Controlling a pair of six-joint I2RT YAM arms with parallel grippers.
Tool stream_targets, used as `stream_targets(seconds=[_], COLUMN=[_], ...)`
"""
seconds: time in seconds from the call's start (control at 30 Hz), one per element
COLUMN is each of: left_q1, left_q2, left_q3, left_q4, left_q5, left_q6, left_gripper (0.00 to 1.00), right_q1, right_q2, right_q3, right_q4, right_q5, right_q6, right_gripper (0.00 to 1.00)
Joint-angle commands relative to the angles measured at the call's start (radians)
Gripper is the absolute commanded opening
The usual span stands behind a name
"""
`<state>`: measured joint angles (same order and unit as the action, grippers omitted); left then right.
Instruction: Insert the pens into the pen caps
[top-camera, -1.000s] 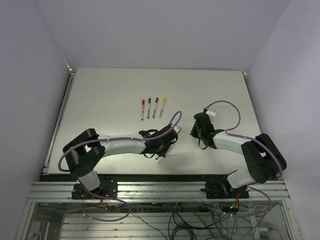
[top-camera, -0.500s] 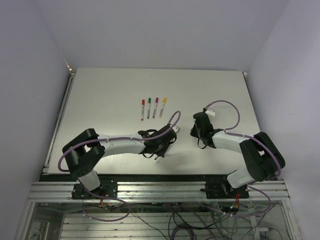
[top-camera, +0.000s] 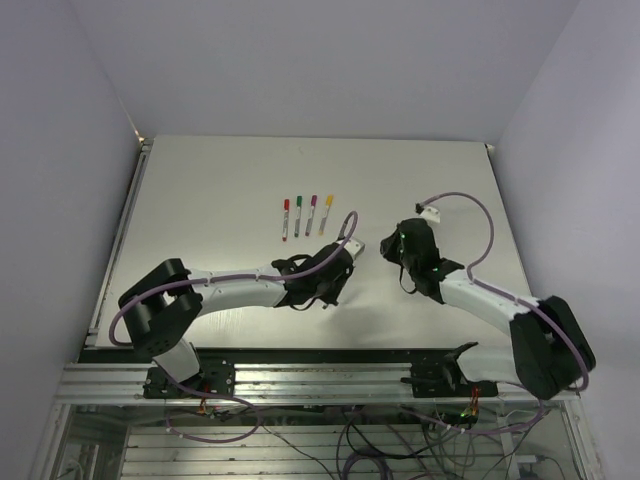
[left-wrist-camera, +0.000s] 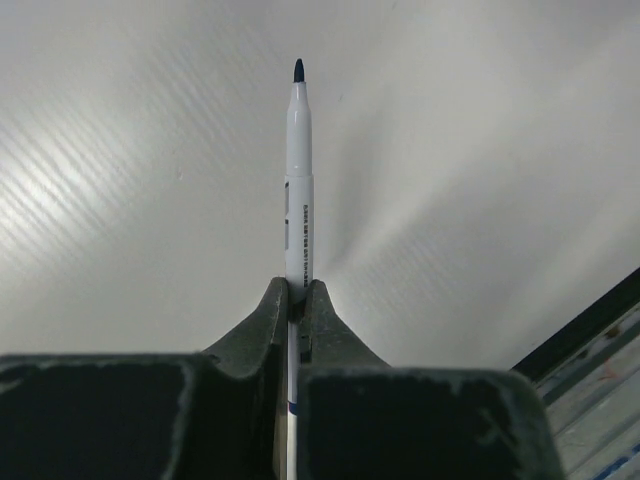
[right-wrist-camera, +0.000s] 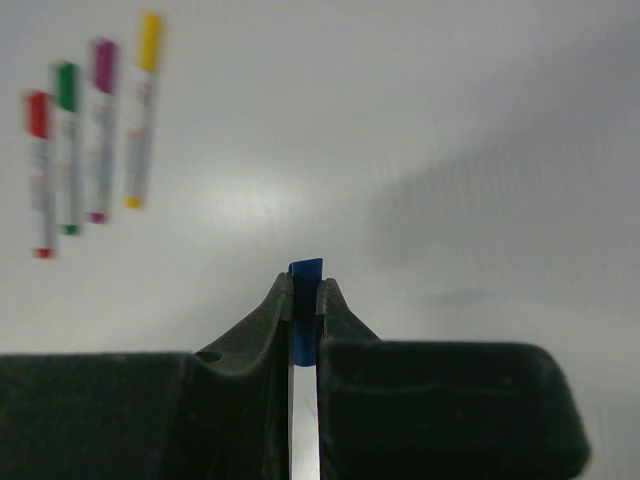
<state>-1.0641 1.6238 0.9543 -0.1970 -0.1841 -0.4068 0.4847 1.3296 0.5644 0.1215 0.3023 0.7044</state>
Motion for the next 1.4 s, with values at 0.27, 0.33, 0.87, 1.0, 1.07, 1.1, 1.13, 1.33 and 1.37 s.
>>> stream_targets(seconds=[0.27, 0.33, 0.87, 1.0, 1.07, 1.1, 1.13, 1.33, 1.37], left_q1=[0.013, 0.013, 0.013, 0.013, 0.013, 0.013, 0.013, 0.013, 0.013], left_q2=[-0.081, -0.089, -0.111, -0.106, -0.105, -0.105, -0.105, -0.101, -0.1], left_q3=[-0.041, -0.049, -0.089, -0.09, -0.087, -0.085, -0.083, -0.082, -0.081], left_q4=[0.376, 0.408, 0.506, 0.515, 0.515, 0.511, 0.511, 0.504, 0.504], left_q5=[0.076, 0.079, 0.118, 0.116, 0.116, 0.116, 0.115, 0.109, 0.109], left_q6=[-0.007, -0.009, -0.046, -0.054, -0.055, -0.056, -0.057, -0.064, -0.065], left_gripper=[0.07, 0.07, 0.07, 0.07, 0.07, 0.07, 0.07, 0.07, 0.07], right_q1=[0.003, 0.003, 0.003, 0.003, 0.003, 0.003, 0.003, 0.003, 0.003], right_q2=[-0.321, -0.337, -0.381, -0.375, -0.369, -0.366, -0.364, -0.361, -0.36], right_q3=[-0.113, -0.132, -0.25, -0.265, -0.271, -0.275, -0.278, -0.284, -0.284], right_q4=[0.225, 0.251, 0.486, 0.52, 0.536, 0.543, 0.549, 0.565, 0.563], right_q5=[-0.01, -0.02, -0.039, -0.073, -0.087, -0.094, -0.098, -0.113, -0.115], right_q6=[0.005, 0.02, 0.121, 0.138, 0.142, 0.144, 0.145, 0.144, 0.144], right_gripper=[0.0, 0.0, 0.0, 0.0, 0.0, 0.0, 0.0, 0.0, 0.0])
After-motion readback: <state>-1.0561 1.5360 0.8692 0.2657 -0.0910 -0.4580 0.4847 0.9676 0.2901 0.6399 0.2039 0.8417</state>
